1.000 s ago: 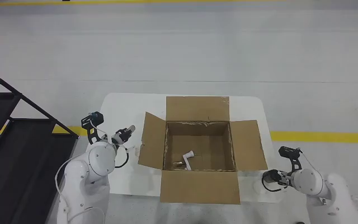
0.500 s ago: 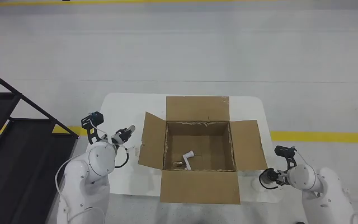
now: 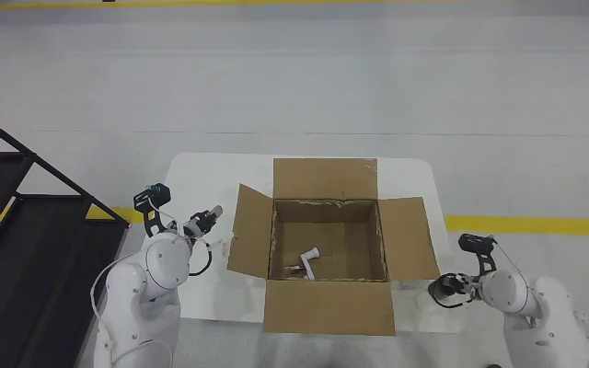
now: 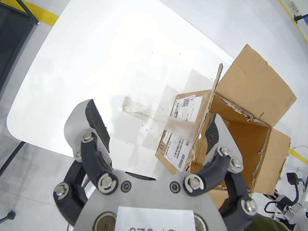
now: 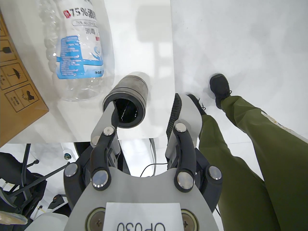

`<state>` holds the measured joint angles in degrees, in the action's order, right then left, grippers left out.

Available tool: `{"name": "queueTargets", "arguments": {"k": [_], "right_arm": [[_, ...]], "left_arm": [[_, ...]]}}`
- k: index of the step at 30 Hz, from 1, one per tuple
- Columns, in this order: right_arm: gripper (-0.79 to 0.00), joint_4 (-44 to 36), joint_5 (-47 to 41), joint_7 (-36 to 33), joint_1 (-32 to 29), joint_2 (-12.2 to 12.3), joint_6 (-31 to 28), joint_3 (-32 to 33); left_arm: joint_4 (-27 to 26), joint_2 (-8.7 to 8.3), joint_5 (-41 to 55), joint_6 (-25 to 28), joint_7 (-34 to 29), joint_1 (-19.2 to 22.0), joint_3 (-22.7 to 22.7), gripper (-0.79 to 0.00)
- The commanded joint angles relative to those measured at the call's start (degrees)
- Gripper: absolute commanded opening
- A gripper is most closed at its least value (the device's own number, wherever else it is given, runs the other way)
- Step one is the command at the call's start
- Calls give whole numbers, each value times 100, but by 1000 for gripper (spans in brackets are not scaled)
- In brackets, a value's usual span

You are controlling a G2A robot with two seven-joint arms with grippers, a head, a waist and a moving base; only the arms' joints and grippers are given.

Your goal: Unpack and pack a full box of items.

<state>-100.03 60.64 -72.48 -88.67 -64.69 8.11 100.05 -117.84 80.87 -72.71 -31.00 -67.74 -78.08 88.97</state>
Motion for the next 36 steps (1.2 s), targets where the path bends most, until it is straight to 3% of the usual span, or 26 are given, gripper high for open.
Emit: {"name": "queueTargets", "arguments": {"k": [1,6,9,11,15,19,29,31,36], "right_arm": [[-6,-460,-69,70,-215,5,95,199],[-37,-1887,-287,698,-873,-24,360,691],[-431,-2646,-439,1180,-1217,-58,397,809],[-785,-3008,-496,1427,-1372,-78,379,752],[-785,-3462,-425,1802,-1342,-90,80,181],[-785,-3318,187,1949,-834,-114,134,-1001],[-785,-684,1003,2065,1698,-545,987,-4116],[-785,-185,1044,2083,2071,-658,1163,-4481],[-785,-108,1038,2085,2121,-675,1186,-4530]], "left_arm": [[0,0,0,0,0,0,0,0],[0,0,0,0,0,0,0,0],[0,0,0,0,0,0,0,0],[0,0,0,0,0,0,0,0],[0,0,0,0,0,0,0,0],[0,0,0,0,0,0,0,0],[0,0,0,0,0,0,0,0],[0,0,0,0,0,0,0,0],[0,0,0,0,0,0,0,0]]}}
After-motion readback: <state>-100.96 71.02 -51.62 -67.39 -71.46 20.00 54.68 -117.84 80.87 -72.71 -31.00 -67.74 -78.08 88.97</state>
